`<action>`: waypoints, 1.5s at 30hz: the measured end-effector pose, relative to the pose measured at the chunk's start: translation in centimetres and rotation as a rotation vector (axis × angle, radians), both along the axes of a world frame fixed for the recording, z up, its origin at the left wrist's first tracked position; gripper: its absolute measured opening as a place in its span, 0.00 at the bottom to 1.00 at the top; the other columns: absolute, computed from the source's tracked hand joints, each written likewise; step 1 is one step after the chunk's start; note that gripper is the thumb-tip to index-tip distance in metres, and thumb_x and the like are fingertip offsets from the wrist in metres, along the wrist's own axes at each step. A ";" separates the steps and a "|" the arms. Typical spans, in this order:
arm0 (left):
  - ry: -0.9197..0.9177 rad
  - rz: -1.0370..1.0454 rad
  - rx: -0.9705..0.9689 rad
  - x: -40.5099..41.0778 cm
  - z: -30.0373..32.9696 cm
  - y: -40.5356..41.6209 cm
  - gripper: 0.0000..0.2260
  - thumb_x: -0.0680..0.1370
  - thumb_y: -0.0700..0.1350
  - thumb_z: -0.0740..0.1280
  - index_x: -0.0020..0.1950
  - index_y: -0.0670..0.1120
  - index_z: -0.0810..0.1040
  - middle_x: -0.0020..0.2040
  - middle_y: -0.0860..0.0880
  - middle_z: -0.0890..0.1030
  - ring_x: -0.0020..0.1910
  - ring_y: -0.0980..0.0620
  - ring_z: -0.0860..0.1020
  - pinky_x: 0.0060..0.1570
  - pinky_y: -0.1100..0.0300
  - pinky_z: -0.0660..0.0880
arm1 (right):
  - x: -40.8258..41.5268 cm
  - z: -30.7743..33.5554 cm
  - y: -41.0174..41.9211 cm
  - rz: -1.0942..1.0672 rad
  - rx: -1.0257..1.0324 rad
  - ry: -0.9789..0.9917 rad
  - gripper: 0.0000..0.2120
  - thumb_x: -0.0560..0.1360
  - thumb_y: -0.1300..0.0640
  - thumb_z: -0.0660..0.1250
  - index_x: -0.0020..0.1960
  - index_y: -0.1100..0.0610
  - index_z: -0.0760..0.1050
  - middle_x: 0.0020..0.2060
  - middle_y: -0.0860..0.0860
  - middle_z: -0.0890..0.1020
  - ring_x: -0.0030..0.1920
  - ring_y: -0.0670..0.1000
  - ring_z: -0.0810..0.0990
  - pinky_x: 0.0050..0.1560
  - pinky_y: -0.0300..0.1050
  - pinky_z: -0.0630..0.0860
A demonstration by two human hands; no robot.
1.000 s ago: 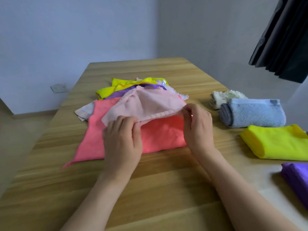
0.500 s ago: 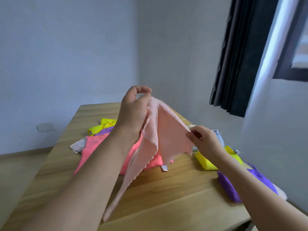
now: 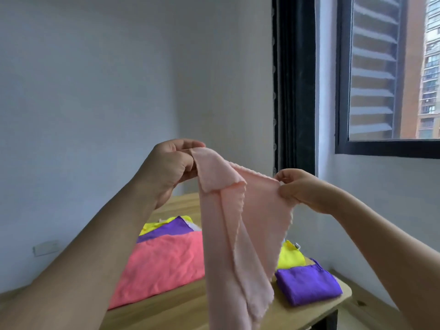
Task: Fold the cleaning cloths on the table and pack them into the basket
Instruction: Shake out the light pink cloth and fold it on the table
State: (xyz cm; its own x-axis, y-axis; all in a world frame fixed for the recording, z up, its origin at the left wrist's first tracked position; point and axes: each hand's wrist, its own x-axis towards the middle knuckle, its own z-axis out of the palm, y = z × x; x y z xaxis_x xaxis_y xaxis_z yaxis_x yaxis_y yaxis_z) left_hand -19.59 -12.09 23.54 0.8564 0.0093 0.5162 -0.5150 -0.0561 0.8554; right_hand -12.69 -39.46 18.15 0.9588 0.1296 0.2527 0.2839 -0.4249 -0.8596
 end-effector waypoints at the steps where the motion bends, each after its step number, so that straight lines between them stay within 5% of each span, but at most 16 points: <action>1: -0.037 0.003 0.045 -0.5 0.5 -0.2 0.15 0.74 0.26 0.58 0.50 0.40 0.79 0.42 0.43 0.83 0.39 0.51 0.81 0.41 0.61 0.81 | -0.4 0.7 -0.2 -0.038 -0.036 -0.010 0.11 0.72 0.71 0.60 0.47 0.59 0.77 0.39 0.54 0.79 0.37 0.51 0.78 0.38 0.44 0.76; 4: -0.196 0.138 0.247 -1.4 1.6 -0.6 0.09 0.76 0.32 0.64 0.44 0.43 0.82 0.37 0.46 0.83 0.35 0.54 0.81 0.37 0.65 0.79 | -1.3 2.0 -0.6 -0.232 -0.126 -0.110 0.10 0.71 0.68 0.61 0.47 0.56 0.77 0.43 0.52 0.79 0.41 0.51 0.78 0.44 0.48 0.78; 8: -0.326 0.264 0.345 -2.3 2.8 -1.0 0.07 0.76 0.39 0.68 0.38 0.43 0.82 0.31 0.46 0.81 0.30 0.51 0.78 0.35 0.58 0.79 | -1.7 2.8 -1.2 -0.290 0.028 -0.113 0.08 0.72 0.67 0.64 0.49 0.59 0.78 0.44 0.55 0.80 0.43 0.54 0.80 0.52 0.57 0.80; 13: -0.132 0.308 0.557 -2.5 3.9 -1.3 0.19 0.79 0.51 0.65 0.30 0.44 0.73 0.25 0.46 0.73 0.25 0.48 0.74 0.30 0.57 0.73 | -2.7 2.3 -1.6 -0.311 0.171 -0.065 0.10 0.75 0.60 0.69 0.55 0.61 0.76 0.45 0.56 0.80 0.41 0.52 0.79 0.40 0.49 0.82; 16: -0.182 0.369 0.660 -2.5 3.8 -2.1 0.19 0.79 0.46 0.63 0.28 0.44 0.71 0.29 0.46 0.72 0.29 0.49 0.69 0.33 0.59 0.66 | -3.5 2.1 -1.1 -0.260 0.246 -0.117 0.09 0.76 0.58 0.68 0.56 0.55 0.73 0.46 0.56 0.79 0.37 0.50 0.77 0.30 0.41 0.76; 18: -0.283 0.291 0.600 -2.9 3.8 -3.0 0.18 0.79 0.45 0.64 0.31 0.40 0.73 0.34 0.43 0.72 0.33 0.51 0.69 0.36 0.58 0.65 | -4.2 2.7 -0.2 -0.166 0.218 -0.147 0.05 0.79 0.62 0.61 0.51 0.53 0.73 0.39 0.54 0.77 0.31 0.48 0.72 0.26 0.38 0.68; 23: -0.231 -0.008 0.500 -3.7 3.5 -4.6 0.19 0.78 0.50 0.66 0.34 0.37 0.71 0.31 0.45 0.66 0.32 0.51 0.64 0.30 0.60 0.61 | -6.2 4.9 1.8 0.076 0.275 -0.087 0.20 0.71 0.76 0.47 0.34 0.59 0.70 0.30 0.53 0.68 0.27 0.46 0.67 0.26 0.35 0.66; 28: -0.097 0.130 0.575 -2.5 2.9 -4.9 0.18 0.76 0.53 0.68 0.35 0.40 0.73 0.30 0.47 0.68 0.27 0.52 0.66 0.24 0.67 0.61 | -7.4 6.2 2.2 0.207 0.509 -0.067 0.17 0.77 0.73 0.51 0.43 0.64 0.78 0.40 0.59 0.80 0.42 0.54 0.77 0.51 0.50 0.78; 33: -0.022 0.159 0.581 -2.2 2.5 -4.8 0.15 0.75 0.49 0.69 0.30 0.45 0.74 0.25 0.51 0.71 0.23 0.54 0.68 0.23 0.69 0.63 | -7.4 5.0 2.6 0.227 0.417 -0.076 0.14 0.77 0.73 0.54 0.44 0.63 0.77 0.38 0.57 0.79 0.37 0.52 0.78 0.39 0.42 0.81; 38: 0.025 0.103 0.552 -2.4 1.6 -5.0 0.13 0.75 0.51 0.70 0.35 0.44 0.80 0.24 0.52 0.74 0.22 0.55 0.72 0.23 0.68 0.67 | -7.8 3.9 3.1 0.407 0.458 0.056 0.12 0.74 0.67 0.56 0.48 0.66 0.78 0.42 0.59 0.80 0.41 0.54 0.79 0.50 0.48 0.79; 42: 0.014 0.056 0.592 -2.4 2.1 -4.7 0.14 0.76 0.52 0.70 0.37 0.43 0.82 0.27 0.51 0.77 0.23 0.56 0.73 0.22 0.69 0.67 | -7.6 3.9 3.2 0.470 0.246 -0.061 0.12 0.76 0.58 0.67 0.52 0.67 0.79 0.44 0.58 0.82 0.45 0.52 0.81 0.53 0.47 0.79; 45: 0.027 -0.062 0.585 -2.7 2.4 -4.2 0.13 0.77 0.52 0.68 0.38 0.45 0.82 0.30 0.48 0.77 0.26 0.53 0.73 0.25 0.66 0.67 | -7.2 4.1 3.6 0.414 0.178 -0.117 0.09 0.76 0.64 0.65 0.52 0.69 0.78 0.44 0.57 0.81 0.45 0.51 0.80 0.51 0.44 0.79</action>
